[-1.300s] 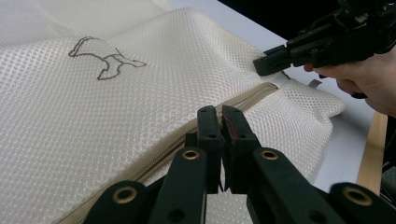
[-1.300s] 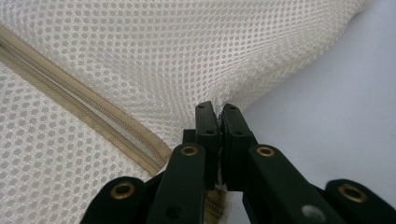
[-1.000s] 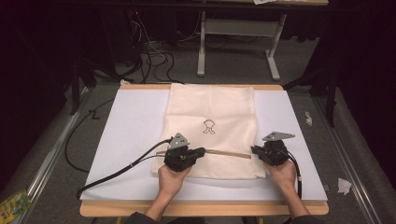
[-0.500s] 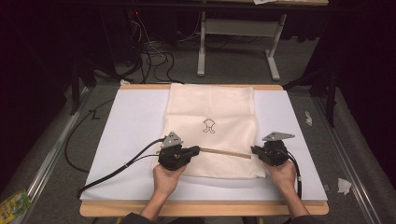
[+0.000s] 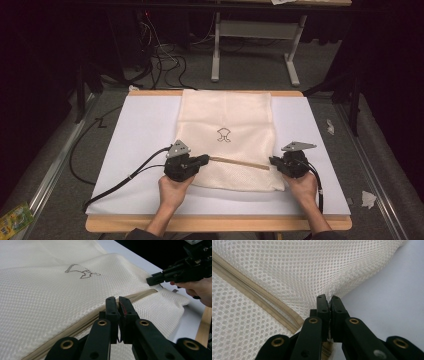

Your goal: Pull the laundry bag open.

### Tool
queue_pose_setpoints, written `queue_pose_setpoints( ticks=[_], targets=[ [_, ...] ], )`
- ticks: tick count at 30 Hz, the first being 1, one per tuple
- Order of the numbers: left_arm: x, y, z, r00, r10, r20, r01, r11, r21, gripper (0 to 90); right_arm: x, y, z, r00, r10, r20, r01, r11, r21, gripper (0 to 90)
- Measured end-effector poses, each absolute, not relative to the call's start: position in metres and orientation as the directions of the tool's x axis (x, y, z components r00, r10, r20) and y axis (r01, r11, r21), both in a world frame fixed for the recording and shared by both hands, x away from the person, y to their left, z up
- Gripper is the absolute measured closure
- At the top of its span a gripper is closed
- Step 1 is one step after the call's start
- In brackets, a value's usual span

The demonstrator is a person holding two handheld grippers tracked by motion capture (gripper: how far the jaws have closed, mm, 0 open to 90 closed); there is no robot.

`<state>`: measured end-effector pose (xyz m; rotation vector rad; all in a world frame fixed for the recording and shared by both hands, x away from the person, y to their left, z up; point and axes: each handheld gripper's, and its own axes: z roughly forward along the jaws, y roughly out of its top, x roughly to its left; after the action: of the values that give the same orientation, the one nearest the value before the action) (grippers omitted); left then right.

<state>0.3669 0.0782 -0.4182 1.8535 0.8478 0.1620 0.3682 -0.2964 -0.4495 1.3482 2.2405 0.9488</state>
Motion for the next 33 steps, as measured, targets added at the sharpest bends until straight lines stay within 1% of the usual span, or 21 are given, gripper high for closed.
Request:
queue_pose_setpoints(
  ticks=[16, 24, 28, 33],
  targets=[
    [0.366, 0.103, -0.412, 0.707, 0.658, -0.258, 0.479, -0.177, 0.86, 87.1, 0.37, -0.297, -0.45, -0.479, 0.877, 0.038, 0.641, 0.32, 0.698, 88.6],
    [0.366, 0.109, -0.41, 0.705, 0.671, -0.232, 0.478, -0.208, 0.853, 87.0, 0.372, -0.299, -0.45, -0.475, 0.879, 0.045, 0.64, 0.31, 0.703, 88.5],
    [0.368, 0.117, -0.409, 0.691, 0.673, -0.263, 0.497, -0.178, 0.849, 87.0, 0.373, -0.301, -0.449, -0.473, 0.879, 0.049, 0.64, 0.306, 0.705, 88.5],
    [0.368, 0.124, -0.409, 0.682, 0.685, -0.255, 0.498, -0.18, 0.848, 87.0, 0.373, -0.302, -0.448, -0.475, 0.879, 0.049, 0.636, 0.305, 0.709, 88.5]
  ],
)
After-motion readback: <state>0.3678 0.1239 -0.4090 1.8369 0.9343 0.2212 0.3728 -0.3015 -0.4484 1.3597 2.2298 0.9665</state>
